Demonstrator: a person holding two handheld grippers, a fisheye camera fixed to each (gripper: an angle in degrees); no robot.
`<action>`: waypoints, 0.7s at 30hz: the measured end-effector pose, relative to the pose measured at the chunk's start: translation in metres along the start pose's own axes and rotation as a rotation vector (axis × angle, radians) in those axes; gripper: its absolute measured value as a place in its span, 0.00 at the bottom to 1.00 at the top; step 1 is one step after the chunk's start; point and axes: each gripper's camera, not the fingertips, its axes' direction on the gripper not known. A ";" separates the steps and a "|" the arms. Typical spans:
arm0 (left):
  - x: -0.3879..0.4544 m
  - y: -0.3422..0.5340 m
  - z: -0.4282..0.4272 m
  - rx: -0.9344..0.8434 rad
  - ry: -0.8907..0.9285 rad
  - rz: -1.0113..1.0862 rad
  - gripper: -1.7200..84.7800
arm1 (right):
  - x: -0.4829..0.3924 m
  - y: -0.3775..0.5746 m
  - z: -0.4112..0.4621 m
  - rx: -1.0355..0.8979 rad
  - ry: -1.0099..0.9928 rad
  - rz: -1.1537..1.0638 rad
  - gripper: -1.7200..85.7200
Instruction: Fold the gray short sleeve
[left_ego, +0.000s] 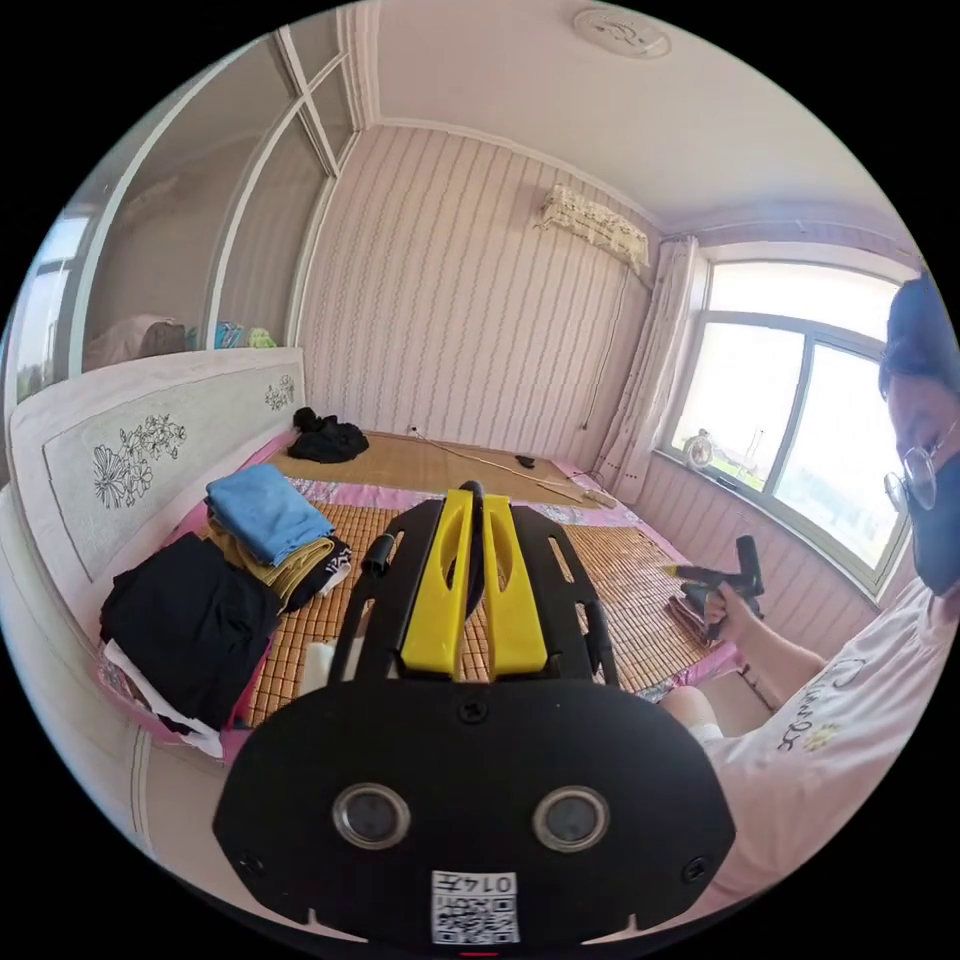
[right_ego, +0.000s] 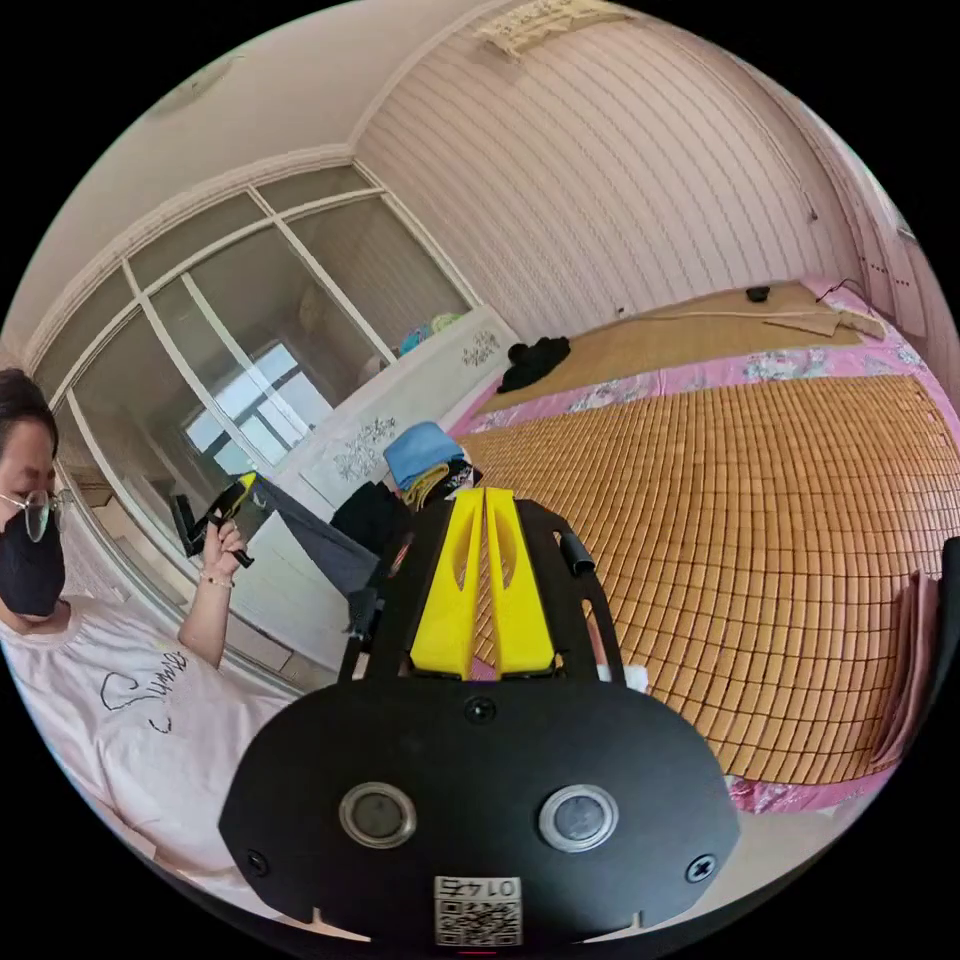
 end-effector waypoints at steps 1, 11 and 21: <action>-0.002 -0.002 -0.007 0.032 0.011 -0.030 0.01 | 0.003 0.007 0.032 -0.082 -0.042 0.011 0.02; 0.091 -0.102 0.001 0.123 0.254 0.290 0.01 | -0.045 0.040 0.209 -0.460 -0.264 -0.153 0.25; 0.088 -0.145 0.026 0.145 0.238 0.244 0.01 | 0.052 0.045 0.180 -0.098 -0.664 0.212 0.04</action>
